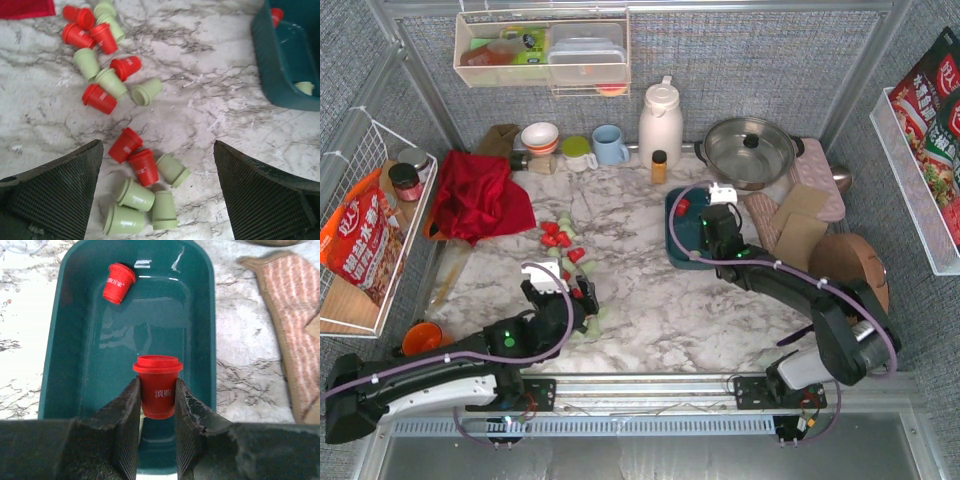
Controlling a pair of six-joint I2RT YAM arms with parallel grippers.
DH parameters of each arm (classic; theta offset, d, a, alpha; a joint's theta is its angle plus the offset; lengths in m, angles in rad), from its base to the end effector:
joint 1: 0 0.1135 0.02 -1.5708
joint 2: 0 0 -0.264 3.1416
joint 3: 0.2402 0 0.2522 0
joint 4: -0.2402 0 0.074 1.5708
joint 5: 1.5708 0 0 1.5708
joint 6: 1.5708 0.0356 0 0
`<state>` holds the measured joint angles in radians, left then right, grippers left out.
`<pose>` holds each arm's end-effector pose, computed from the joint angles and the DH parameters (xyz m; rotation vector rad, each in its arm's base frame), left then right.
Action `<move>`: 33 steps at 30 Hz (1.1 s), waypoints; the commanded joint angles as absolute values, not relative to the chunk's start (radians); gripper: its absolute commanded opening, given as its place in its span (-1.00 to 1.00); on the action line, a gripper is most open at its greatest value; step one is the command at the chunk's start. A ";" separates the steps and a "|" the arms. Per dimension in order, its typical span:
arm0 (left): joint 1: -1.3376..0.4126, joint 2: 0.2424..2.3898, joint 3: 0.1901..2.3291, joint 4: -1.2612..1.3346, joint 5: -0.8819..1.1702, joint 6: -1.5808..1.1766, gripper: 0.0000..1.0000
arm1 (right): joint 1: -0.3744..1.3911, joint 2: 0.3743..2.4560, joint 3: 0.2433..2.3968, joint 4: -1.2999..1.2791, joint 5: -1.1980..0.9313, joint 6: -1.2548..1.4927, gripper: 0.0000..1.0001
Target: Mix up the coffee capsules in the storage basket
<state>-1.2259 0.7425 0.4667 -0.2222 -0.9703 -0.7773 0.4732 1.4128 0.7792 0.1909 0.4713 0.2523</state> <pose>0.0818 -0.1408 0.2381 -0.1477 1.8557 -0.3849 0.2806 0.1255 0.2322 0.0791 1.9608 0.0000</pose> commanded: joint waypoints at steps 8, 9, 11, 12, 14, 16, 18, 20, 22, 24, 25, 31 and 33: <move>-1.211 0.851 0.536 -0.626 -0.917 -1.205 0.98 | 0.433 1.499 0.781 0.291 0.379 0.259 0.29; -1.205 0.861 0.537 -0.648 -0.896 -1.237 0.98 | 0.433 1.491 0.778 0.286 0.378 0.247 0.32; -1.193 0.880 0.539 -0.702 -0.854 -1.316 0.98 | 0.433 1.475 0.771 0.280 0.375 0.233 0.38; -1.190 0.889 0.538 -0.724 -0.834 -1.349 0.98 | 0.431 1.470 0.771 0.274 0.374 0.230 0.41; -1.185 0.900 0.534 -0.754 -0.792 -1.405 0.98 | 0.431 1.460 0.775 0.263 0.363 0.226 0.45; -1.181 0.904 0.526 -0.760 -0.745 -1.415 0.98 | 0.432 1.452 0.776 0.259 0.348 0.224 0.46; -1.179 0.902 0.518 -0.772 -0.698 -1.417 0.98 | 0.431 1.448 0.775 0.256 0.335 0.224 0.46; -1.178 0.895 0.516 -0.810 -0.657 -1.436 0.97 | 0.432 1.447 0.775 0.255 0.330 0.225 0.46; -1.178 0.875 0.511 -0.835 -0.622 -1.445 0.80 | 0.432 1.445 0.772 0.254 0.331 0.225 0.46; -1.178 0.849 0.497 -0.838 -0.592 -1.443 0.65 | 0.432 1.444 0.772 0.252 0.331 0.225 0.47; -1.177 0.836 0.488 -0.834 -0.581 -1.443 0.58 | 0.431 1.442 0.772 0.252 0.331 0.227 0.47; -1.176 0.794 0.444 -0.785 -0.564 -1.423 0.52 | 0.430 1.437 0.769 0.248 0.330 0.232 0.47; -1.174 0.807 0.440 -0.760 -0.557 -1.402 0.52 | 0.429 1.437 0.770 0.246 0.329 0.235 0.47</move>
